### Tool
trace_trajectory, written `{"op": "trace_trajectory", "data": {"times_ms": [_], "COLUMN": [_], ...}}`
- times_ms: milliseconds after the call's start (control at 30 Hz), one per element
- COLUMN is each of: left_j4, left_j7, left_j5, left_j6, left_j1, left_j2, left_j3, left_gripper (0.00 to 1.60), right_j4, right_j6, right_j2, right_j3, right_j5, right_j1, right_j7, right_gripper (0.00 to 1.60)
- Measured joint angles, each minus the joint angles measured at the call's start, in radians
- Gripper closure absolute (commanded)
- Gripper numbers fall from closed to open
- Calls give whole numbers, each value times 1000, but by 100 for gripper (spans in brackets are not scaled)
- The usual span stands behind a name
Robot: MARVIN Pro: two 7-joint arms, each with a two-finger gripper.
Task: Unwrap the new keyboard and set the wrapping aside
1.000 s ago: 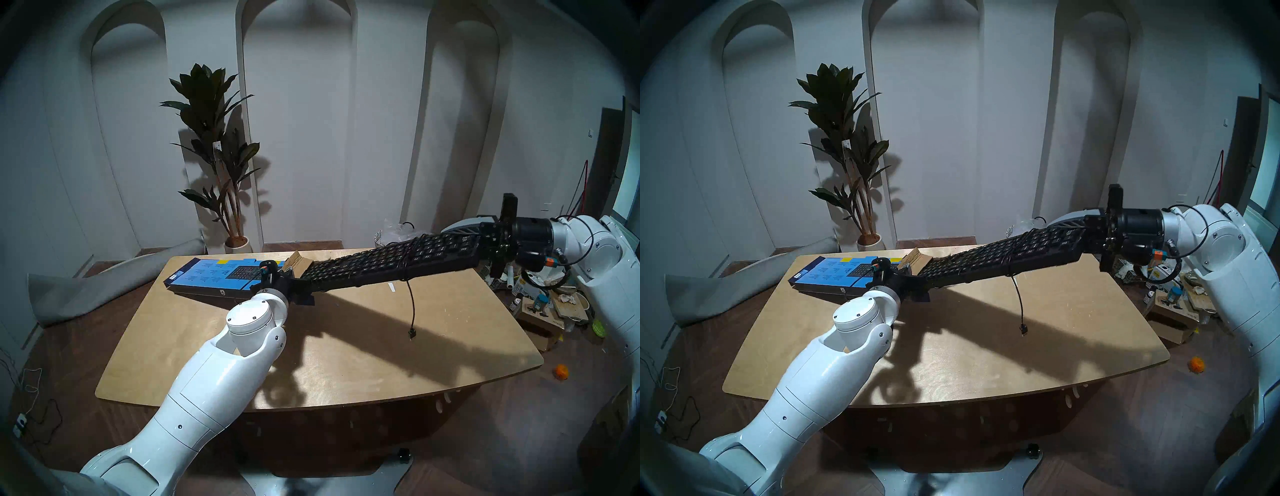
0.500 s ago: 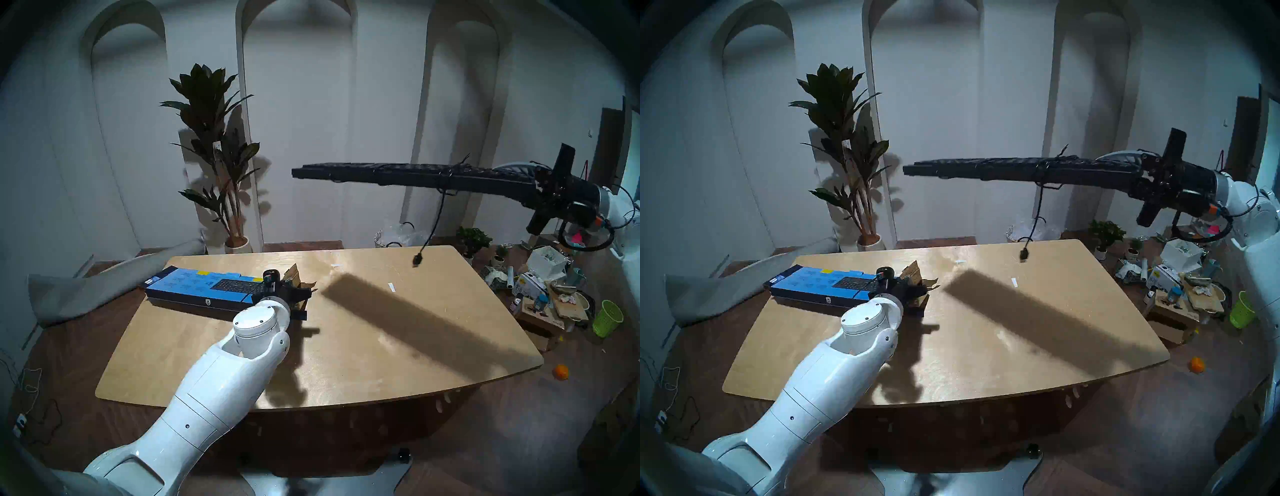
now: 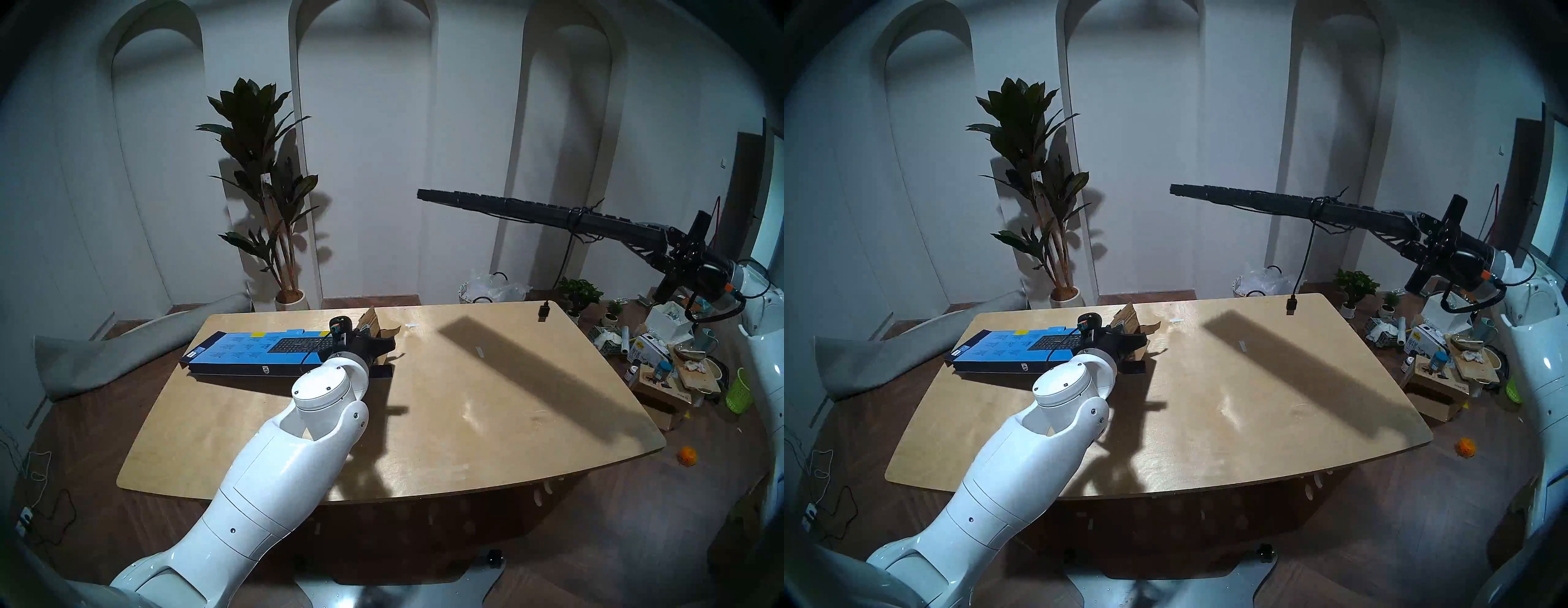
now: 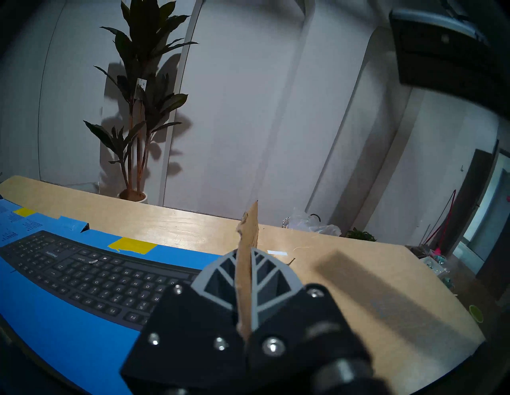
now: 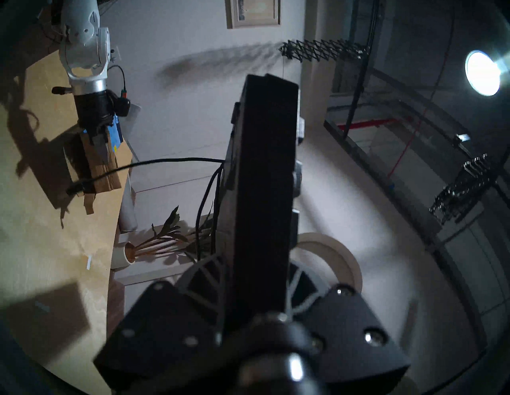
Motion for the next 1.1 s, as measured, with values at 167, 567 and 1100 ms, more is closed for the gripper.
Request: {"op": "trace_trajectory", "data": {"times_ms": [167,567,1100], "left_j4": [-7,106,99], "left_j7": [20,26,9], "left_j5": [21,64,82], "left_j6": [-7,-42,-78], "left_j1": [4,-32,-51], "left_j2": [-9,-23,-26], "left_j3": [34,62,47], "left_gripper": [160,160,160], "right_j4": [81,100,97], "right_j6": [0,0,0], "right_j2": [-29,-60,-140], "right_j3": [-16,60,93], "right_j5": [-48,-51,-90], "right_j1": [23,-47,-257], "right_j7": [22,49,51], "right_gripper": [160,160,160]}}
